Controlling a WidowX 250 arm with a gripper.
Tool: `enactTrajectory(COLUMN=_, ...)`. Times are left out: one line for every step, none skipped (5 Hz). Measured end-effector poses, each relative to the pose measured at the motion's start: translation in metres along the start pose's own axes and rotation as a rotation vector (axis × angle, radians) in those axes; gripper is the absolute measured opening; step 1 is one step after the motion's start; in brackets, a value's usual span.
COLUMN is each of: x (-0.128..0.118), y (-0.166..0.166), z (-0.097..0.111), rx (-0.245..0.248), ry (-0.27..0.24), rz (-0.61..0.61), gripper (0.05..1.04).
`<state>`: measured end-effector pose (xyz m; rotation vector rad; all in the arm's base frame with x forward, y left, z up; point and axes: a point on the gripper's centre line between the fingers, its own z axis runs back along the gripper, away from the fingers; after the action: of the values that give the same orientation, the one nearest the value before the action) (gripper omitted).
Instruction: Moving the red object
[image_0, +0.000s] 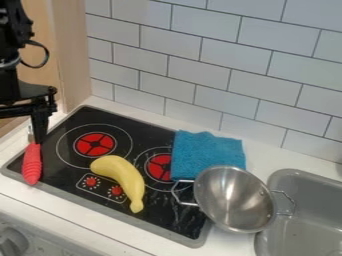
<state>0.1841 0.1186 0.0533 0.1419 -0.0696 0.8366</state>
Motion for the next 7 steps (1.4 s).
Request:
enactTrajectory(x=0.012, y=0.003, z=-0.019, rx=0.014, ry=-0.019, rz=-0.049, gripper=0.998)
enactTrajectory(x=0.022, y=0.001, z=-0.029, rx=-0.018, ry=0.001, rz=-0.04, gripper=0.998)
enactTrajectory(x=0.03, y=-0.007, z=-0.038, rx=-0.048, ry=0.009, rz=-0.034, gripper=0.998)
enactTrajectory(x=0.031, y=-0.011, z=-0.043, rx=-0.055, ry=0.013, rz=-0.026, gripper=0.998)
enactTrajectory(x=0.032, y=-0.018, z=-0.042, rx=-0.078, ry=0.006, rz=-0.011, gripper=0.998)
enactTrajectory(x=0.032, y=-0.025, z=-0.041, rx=-0.09, ry=-0.002, rz=-0.01, gripper=0.998)
enactTrajectory(x=0.03, y=-0.031, z=-0.047, rx=-0.087, ry=0.003, rz=-0.02, gripper=0.998)
